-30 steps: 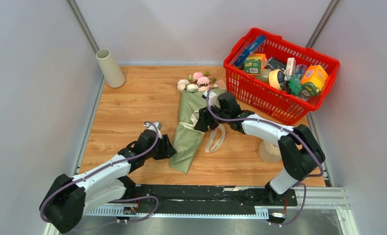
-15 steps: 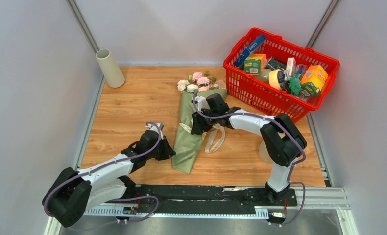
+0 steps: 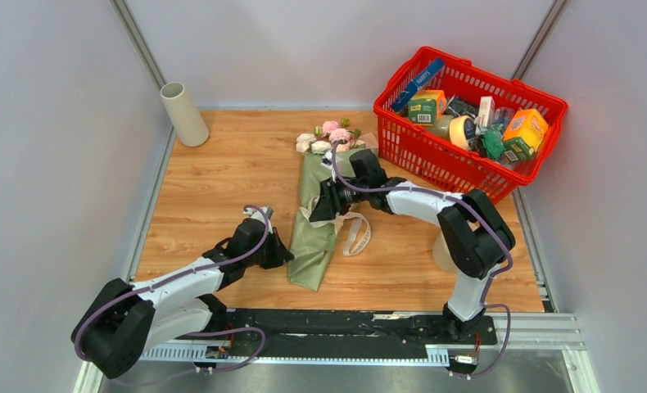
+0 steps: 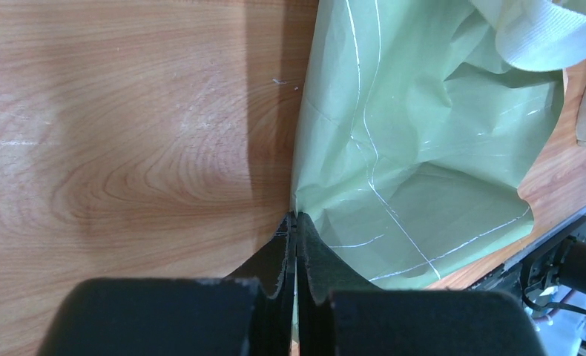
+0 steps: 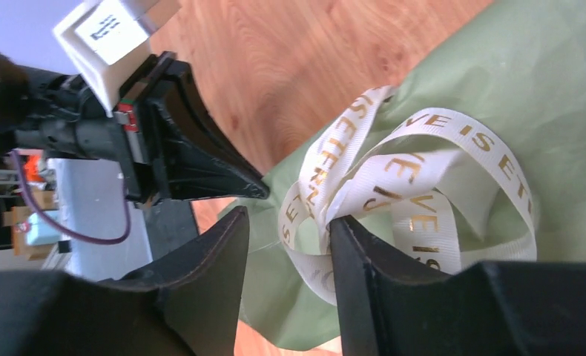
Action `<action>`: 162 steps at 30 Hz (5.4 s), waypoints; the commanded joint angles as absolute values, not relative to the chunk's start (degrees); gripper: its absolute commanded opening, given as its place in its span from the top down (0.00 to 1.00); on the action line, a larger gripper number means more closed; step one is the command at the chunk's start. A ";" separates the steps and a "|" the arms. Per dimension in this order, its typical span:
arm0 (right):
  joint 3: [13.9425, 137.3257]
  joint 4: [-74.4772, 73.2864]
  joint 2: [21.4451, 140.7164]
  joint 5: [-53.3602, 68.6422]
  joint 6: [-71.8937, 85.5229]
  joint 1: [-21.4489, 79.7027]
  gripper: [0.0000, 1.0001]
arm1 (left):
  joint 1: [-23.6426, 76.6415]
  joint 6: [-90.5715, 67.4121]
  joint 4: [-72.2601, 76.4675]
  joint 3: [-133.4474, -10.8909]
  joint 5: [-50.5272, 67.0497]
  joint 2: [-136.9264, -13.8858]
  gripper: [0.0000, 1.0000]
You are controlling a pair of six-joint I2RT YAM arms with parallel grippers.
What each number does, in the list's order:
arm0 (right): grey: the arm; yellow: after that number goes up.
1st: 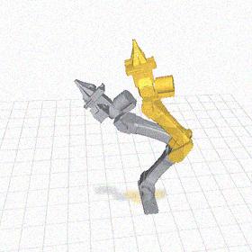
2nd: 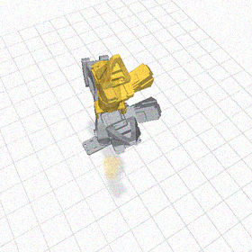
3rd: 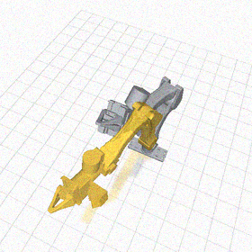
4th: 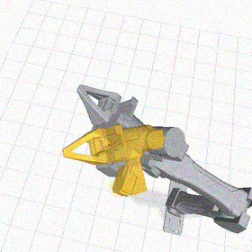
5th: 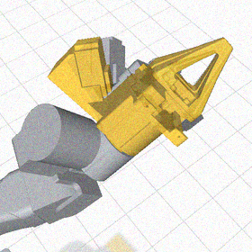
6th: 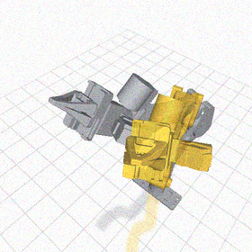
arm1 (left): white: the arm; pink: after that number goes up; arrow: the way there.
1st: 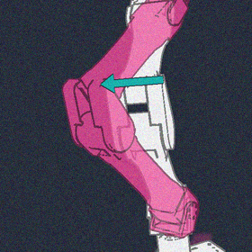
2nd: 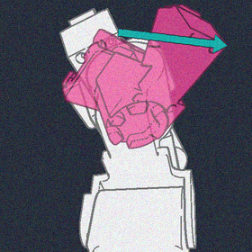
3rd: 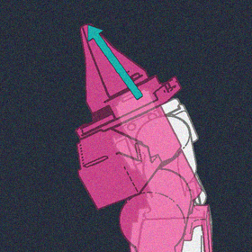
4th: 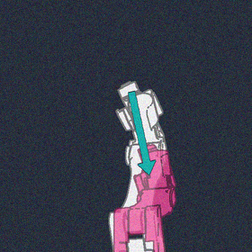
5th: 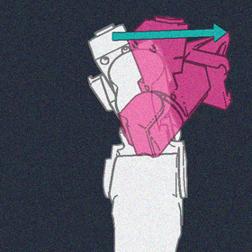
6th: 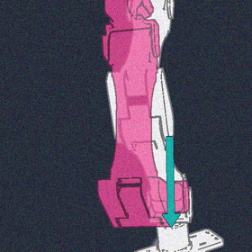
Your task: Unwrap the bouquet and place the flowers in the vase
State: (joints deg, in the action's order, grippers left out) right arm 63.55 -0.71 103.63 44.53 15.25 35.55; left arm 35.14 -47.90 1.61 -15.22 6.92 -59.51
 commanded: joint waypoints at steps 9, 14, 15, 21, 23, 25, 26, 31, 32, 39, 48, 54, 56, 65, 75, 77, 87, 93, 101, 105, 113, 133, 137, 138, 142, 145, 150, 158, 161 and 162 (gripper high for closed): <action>60.47 13.97 97.39 54.67 29.61 35.68 0.60 | 35.24 -48.78 4.31 -14.59 6.33 -60.29 1.00; 59.68 11.45 92.64 49.86 26.22 35.68 0.64 | 35.24 -49.13 4.39 -13.98 6.15 -59.68 1.00; 59.85 8.38 92.11 46.35 22.89 35.86 0.63 | 35.24 -49.13 4.22 -13.89 6.15 -59.24 1.00; 59.33 -3.95 92.55 31.74 12.06 36.12 0.58 | 35.24 -49.48 3.52 -13.54 6.07 -57.66 1.00; 57.58 -4.83 91.76 26.83 8.81 36.91 0.54 | 35.24 -49.48 3.17 -13.62 5.98 -57.22 1.00; 55.56 -4.75 90.79 22.17 5.82 37.96 0.49 | 35.24 -49.48 2.99 -13.54 6.06 -56.95 1.00; 54.85 -4.57 90.27 21.45 4.50 38.49 0.47 | 35.24 -49.40 2.99 -13.62 6.06 -56.69 1.00; 52.56 -3.69 87.72 14.87 -1.56 42.09 0.44 | 35.24 -49.13 2.72 -13.89 6.06 -56.95 1.00; 52.47 -3.78 87.54 13.11 -2.28 42.88 0.44 | 35.24 -49.13 2.64 -13.89 6.06 -57.04 1.00; 53.17 -3.87 88.85 5.37 -3.87 45.26 0.56 | 35.33 -49.31 3.25 -13.97 6.59 -57.57 1.00; 53.17 -4.39 88.86 0.10 -3.96 46.05 0.73 | 35.33 -49.66 2.55 -14.06 5.89 -57.57 1.00; 54.40 -5.80 82.63 -10.72 -1.32 46.14 0.92 | 35.33 -49.92 0.26 -14.33 3.35 -57.74 1.00; 54.58 -5.80 79.64 -10.64 -0.27 46.23 0.92 | 35.33 -50.01 -1.22 -14.41 2.90 -57.83 1.00; 52.65 -5.71 74.62 -13.70 8.96 46.14 1.00 | 35.77 -50.62 -0.44 -14.59 3.16 -58.80 1.00; 55.19 -8.86 71.81 -31.02 16.59 45.88 0.96 | 36.65 -51.06 -0.35 -14.33 3.34 -58.45 1.00; 54.67 -11.51 71.46 -32.17 20.29 45.79 0.94 | 36.83 -51.15 -0.35 -14.41 3.25 -58.27 1.00; 57.82 -11.51 72.67 -16.39 15.32 46.14 0.46 | 37.35 -50.80 -0.35 -15.21 3.69 -58.62 1.00; 64.59 -11.34 80.14 5.43 3.53 46.40 0.41 | 37.79 -51.42 1.76 -14.68 3.96 -58.80 1.00; 70.22 -11.95 91.22 15.72 0.44 46.67 0.44 | 38.06 -51.59 1.93 -14.68 3.69 -58.97 1.00; 69.00 -12.04 95.26 18.89 -1.75 47.02 0.42 | 38.06 -51.77 2.63 -14.50 3.78 -59.32 1.00; 68.73 -11.95 100.89 18.37 -2.90 47.11 0.42 | 38.50 -52.29 4.92 -14.06 4.22 -61.00 1.00; 70.13 -10.72 98.71 16.09 -0.35 47.02 1.00 | 39.11 -53.00 5.71 -13.53 3.96 -61.52 1.00; 72.85 -10.72 95.81 9.95 3.68 46.93 1.00 | 39.37 -53.17 5.89 -13.18 4.04 -62.14 1.00; 73.82 -10.72 95.37 8.97 4.30 46.85 1.00 | 39.46 -53.26 6.06 -13.10 4.04 -62.23 1.00; 77.51 -10.72 94.13 4.94 6.67 46.76 1.00 | 39.99 -54.05 7.12 -12.57 3.96 -62.40 1.00; 79.01 -10.64 92.82 0.63 9.75 46.58 1.00 | 40.43 -54.23 7.65 -12.22 3.78 -62.75 1.00; 81.47 -9.93 90.97 -4.38 12.30 46.67 1.00 | 40.78 -54.58 8.61 -11.95 3.78 -63.63 1.00; 89.64 -9.76 89.47 -13.70 10.11 46.49 1.00 | 41.84 -54.84 9.32 -12.30 3.60 -65.30 1.00; 92.80 -9.84 89.03 -15.81 9.41 46.49 1.00 | 42.27 -55.37 10.02 -12.22 3.34 -65.57 1.00; 93.77 -9.76 89.03 -16.26 9.23 46.49 1.00 | 42.36 -55.46 10.11 -12.22 3.17 -65.74 1.00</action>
State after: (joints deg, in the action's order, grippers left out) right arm 87.79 -12.62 92.75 -10.90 10.17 46.70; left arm 41.54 -54.92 11.05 -12.86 3.95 -64.55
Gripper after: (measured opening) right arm 0.005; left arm 0.007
